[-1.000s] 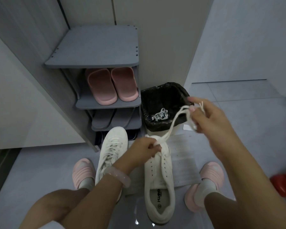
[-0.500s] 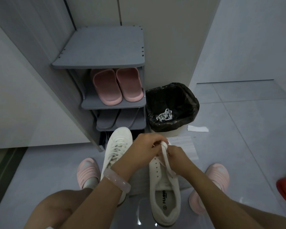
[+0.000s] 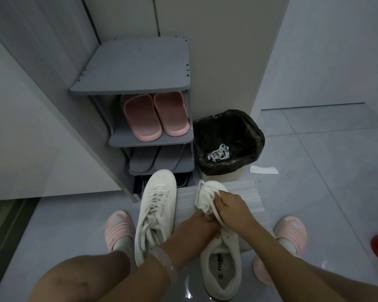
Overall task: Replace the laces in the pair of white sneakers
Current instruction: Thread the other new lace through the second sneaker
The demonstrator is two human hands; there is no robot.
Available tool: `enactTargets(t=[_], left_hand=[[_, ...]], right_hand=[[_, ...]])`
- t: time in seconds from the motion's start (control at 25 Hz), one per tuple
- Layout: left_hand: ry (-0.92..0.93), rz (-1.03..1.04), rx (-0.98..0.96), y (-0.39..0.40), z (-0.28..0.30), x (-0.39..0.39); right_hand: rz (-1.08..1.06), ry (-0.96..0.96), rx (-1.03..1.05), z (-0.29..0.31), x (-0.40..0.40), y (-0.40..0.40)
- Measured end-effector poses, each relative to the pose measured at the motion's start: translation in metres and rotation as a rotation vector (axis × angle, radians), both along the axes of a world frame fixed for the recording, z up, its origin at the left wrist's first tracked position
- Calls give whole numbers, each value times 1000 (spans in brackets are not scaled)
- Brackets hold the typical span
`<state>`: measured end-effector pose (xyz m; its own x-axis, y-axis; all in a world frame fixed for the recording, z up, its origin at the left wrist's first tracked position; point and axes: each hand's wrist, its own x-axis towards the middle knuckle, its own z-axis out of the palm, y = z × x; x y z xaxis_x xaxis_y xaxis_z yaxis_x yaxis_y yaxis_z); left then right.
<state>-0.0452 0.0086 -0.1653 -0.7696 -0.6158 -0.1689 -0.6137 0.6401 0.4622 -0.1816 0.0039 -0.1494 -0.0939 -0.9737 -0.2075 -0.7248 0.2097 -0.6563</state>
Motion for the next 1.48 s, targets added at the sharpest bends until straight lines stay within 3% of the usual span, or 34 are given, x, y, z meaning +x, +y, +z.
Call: enactTargets(t=[0.16, 0.24, 0.32, 0.36, 0.44, 0.52, 0.56, 0.68, 0.88, 0.96, 1.04, 1.12, 1.16, 1.24, 1.32, 1.48], left_hand=[[-169, 5, -28, 3, -4, -4], [-80, 39, 77, -1, -6, -2], [69, 94, 193, -10, 1, 0], [142, 195, 248, -18, 5, 2], [319, 628, 260, -38, 8, 5], [417, 1052, 308, -56, -1, 5], [396, 1138, 393, -62, -10, 1], [227, 995, 576, -62, -26, -19], [340, 1013, 227, -61, -7, -35], [496, 931, 367, -59, 14, -41], [652, 771, 650, -55, 44, -43], [689, 691, 737, -54, 60, -30], [648, 722, 657, -56, 64, -21], [437, 824, 296, -57, 65, 3], [218, 758, 28, -52, 58, 22], [181, 107, -53, -14, 39, 21]], right_hand=[[-124, -158, -155, 32, 3, -4], [-109, -231, -137, 46, -2, -9], [63, -135, 32, 45, -6, -8], [164, -54, 133, 40, -7, -6], [275, 49, 258, 22, -6, 4], [266, 82, 264, 10, -4, 15], [256, 116, 234, 6, -4, 18], [281, 249, 146, 2, -2, 21], [324, 284, 127, -1, -2, 20], [324, 252, 141, -1, -3, 18], [323, 195, 171, 8, -6, 17], [358, 152, 187, 27, -11, 14], [390, 140, 192, 39, -15, 12], [415, 38, 203, 65, -24, 10], [344, -122, 142, 84, -31, 10], [63, -329, -64, 85, -29, 11]])
